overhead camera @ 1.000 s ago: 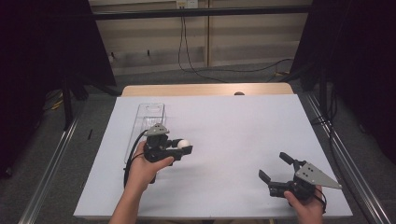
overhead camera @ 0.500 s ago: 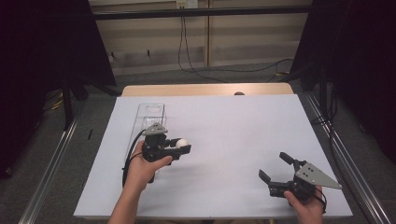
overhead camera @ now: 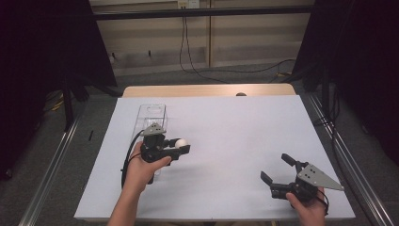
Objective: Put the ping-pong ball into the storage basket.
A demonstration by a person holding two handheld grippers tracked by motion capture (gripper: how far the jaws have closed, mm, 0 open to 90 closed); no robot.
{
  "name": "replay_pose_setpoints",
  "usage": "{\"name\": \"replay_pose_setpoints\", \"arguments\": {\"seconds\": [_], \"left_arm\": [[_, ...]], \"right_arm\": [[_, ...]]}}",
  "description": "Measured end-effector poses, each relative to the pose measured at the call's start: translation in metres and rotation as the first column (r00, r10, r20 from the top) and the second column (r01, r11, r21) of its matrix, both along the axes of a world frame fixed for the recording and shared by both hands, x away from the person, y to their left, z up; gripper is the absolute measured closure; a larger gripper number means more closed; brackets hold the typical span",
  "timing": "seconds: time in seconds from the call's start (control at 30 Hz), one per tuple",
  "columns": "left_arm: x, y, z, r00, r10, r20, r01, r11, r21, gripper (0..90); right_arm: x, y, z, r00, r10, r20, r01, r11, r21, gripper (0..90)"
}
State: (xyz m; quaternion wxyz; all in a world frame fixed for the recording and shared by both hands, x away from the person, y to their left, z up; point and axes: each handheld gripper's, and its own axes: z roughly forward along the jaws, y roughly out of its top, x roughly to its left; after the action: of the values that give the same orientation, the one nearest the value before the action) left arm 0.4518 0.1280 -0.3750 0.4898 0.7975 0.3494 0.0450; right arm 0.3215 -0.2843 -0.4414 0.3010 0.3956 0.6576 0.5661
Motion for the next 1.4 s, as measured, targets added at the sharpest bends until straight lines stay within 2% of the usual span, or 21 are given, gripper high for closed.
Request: {"name": "replay_pose_setpoints", "arguments": {"seconds": [0.17, 0.37, 0.53, 0.63, 0.97, 1.17, 1.2, 1.4], "left_arm": [[0.000, 0.002, 0.001, 0.9999, 0.011, 0.007, -0.011, 0.9998, 0.014, 51.2], [0.001, 0.005, 0.002, 0.9997, 0.023, 0.009, -0.023, 0.9997, -0.004, 51.2], [0.001, 0.008, 0.003, 0.9996, 0.026, 0.015, -0.026, 0.9996, 0.009, 51.2], [0.002, 0.009, 0.002, 0.9992, 0.039, 0.012, -0.039, 0.9992, -0.002, 51.2], [0.004, 0.014, 0.002, 0.9990, 0.041, 0.016, -0.041, 0.9991, 0.007, 51.2], [0.004, 0.016, 0.003, 0.9984, 0.054, 0.015, -0.054, 0.9985, -0.008, 51.2], [0.004, 0.016, 0.003, 0.9983, 0.055, 0.017, -0.055, 0.9985, 0.005, 51.2], [0.004, 0.018, 0.003, 0.9982, 0.058, 0.017, -0.058, 0.9983, 0.006, 51.2]], "right_arm": [[0.000, 0.000, 0.000, 1.0000, 0.002, 0.000, -0.002, 1.000, -0.001, 2.7], [0.000, 0.000, 0.000, 1.0000, -0.003, 0.001, 0.003, 1.000, 0.002, 2.7], [0.000, 0.000, 0.000, 1.0000, -0.001, 0.000, 0.001, 1.000, 0.001, 2.7], [0.000, 0.000, 0.000, 1.0000, -0.003, 0.002, 0.003, 1.000, 0.001, 2.7], [0.000, 0.000, 0.000, 1.0000, -0.004, 0.002, 0.004, 1.000, 0.001, 2.8], [0.000, 0.000, 0.000, 1.0000, -0.004, 0.003, 0.004, 1.000, 0.000, 2.8], [0.000, 0.000, 0.001, 1.0000, -0.003, 0.004, 0.003, 1.000, -0.002, 2.9], [0.000, 0.000, 0.000, 1.0000, -0.003, 0.003, 0.003, 1.000, -0.001, 2.9]]}}
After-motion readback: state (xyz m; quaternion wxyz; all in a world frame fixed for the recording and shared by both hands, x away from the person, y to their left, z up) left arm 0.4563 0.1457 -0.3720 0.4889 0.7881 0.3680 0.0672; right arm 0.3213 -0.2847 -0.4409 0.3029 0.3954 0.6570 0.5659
